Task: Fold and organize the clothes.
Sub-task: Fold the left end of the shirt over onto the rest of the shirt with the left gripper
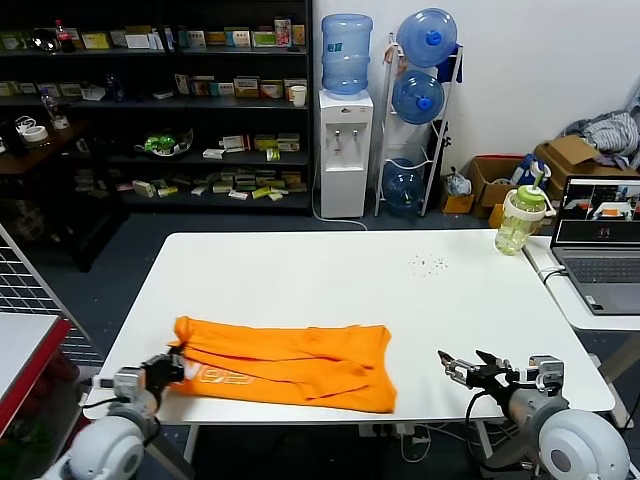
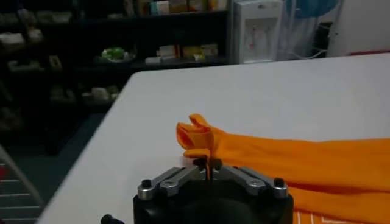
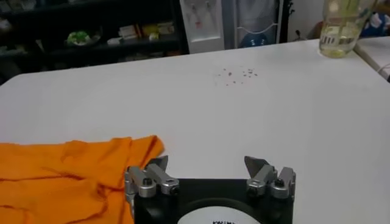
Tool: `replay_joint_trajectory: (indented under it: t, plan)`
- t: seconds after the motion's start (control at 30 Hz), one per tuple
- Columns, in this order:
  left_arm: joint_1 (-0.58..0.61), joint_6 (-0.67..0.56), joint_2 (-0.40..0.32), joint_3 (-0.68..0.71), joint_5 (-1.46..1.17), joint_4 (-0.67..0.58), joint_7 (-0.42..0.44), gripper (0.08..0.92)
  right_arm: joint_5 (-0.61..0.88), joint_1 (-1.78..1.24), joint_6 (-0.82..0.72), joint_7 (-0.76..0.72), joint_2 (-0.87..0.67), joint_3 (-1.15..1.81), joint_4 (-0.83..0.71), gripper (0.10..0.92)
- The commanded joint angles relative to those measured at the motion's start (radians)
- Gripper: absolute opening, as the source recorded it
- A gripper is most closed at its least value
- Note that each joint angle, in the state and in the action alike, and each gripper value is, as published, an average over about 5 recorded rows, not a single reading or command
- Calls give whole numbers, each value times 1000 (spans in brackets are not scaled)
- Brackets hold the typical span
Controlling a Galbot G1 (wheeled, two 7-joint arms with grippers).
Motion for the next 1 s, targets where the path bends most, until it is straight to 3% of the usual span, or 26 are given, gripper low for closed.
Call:
replay_joint_trajectory:
  t: [0.03,0.2,0.33,0.47,0.67,1.0]
  plan:
    - [36,-22,283,-182,-79,119,0,111,-6,46,1,-2,12,-41,-16,823]
    - [114,-10,238,-198,-71,-22,-23,111,-19,51,1,1,26,-52,-20,823]
    - [169,46,102,-118,-61,-237,-48,111,-25,45,0,6,30,-53,-18,823]
    - [94,99,-70,57,-54,-359,-90,111,-27,34,-1,13,31,-48,-13,823]
    - [8,104,-200,211,9,-349,-62,111,-31,13,-1,14,37,-34,-12,823]
    - [-63,97,-270,311,65,-272,-44,111,-39,33,-5,22,59,-63,-20,823]
